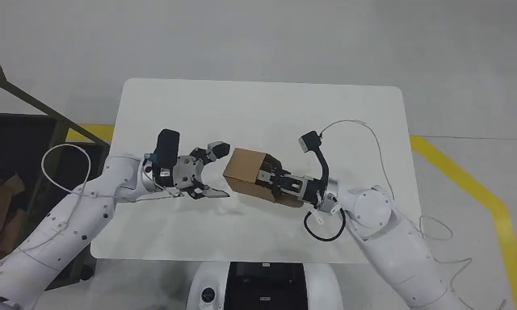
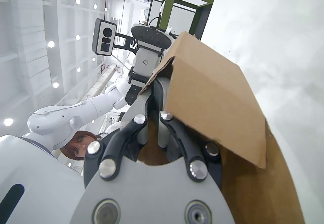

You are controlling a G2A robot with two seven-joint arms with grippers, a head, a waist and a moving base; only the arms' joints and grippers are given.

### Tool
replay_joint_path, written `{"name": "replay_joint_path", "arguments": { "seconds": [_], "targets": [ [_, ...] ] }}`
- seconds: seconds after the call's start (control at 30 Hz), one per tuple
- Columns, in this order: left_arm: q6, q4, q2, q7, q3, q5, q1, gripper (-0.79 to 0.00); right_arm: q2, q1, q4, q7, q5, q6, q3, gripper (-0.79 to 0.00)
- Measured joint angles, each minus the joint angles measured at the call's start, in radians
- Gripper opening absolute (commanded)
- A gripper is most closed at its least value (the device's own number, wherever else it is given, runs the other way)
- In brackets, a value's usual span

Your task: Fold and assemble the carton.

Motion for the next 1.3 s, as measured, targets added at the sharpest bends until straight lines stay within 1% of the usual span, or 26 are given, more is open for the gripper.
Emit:
{"name": "replay_joint_path", "arguments": {
  "seconds": [0.2,0.4,0.47,0.6,0.77,0.97,1.13,1.3],
  "targets": [
    [0.000,0.041,0.000,0.034,0.000,-0.047,-0.004,0.000,-0.007,0.001,0.025,-0.014,0.043,-0.036,-0.019,-0.785],
    [0.000,0.142,0.003,0.088,-0.029,-0.141,0.006,0.000,-0.022,0.004,0.083,-0.036,0.133,-0.122,-0.059,-0.785],
    [0.000,0.151,0.007,0.098,-0.035,-0.154,0.015,0.000,-0.027,0.010,0.101,-0.039,0.157,-0.149,-0.068,-0.785],
    [0.000,0.134,0.023,0.091,-0.023,-0.157,0.031,0.000,-0.034,0.022,0.115,-0.039,0.195,-0.194,-0.074,-0.785],
    [0.000,0.078,0.052,0.079,0.029,-0.131,0.026,0.000,-0.038,0.040,0.122,-0.020,0.219,-0.215,-0.073,-0.785],
    [0.000,0.065,0.083,0.100,0.087,-0.064,-0.030,0.000,-0.038,0.053,0.124,0.032,0.224,-0.198,-0.077,-0.785],
    [0.000,0.080,0.096,0.125,0.141,-0.024,-0.084,0.000,-0.035,0.047,0.107,0.071,0.229,-0.181,-0.072,-0.785],
    [0.000,0.075,0.103,0.158,0.216,-0.005,-0.135,0.000,-0.032,0.039,0.091,0.105,0.253,-0.172,-0.063,-0.785]
  ]
}}
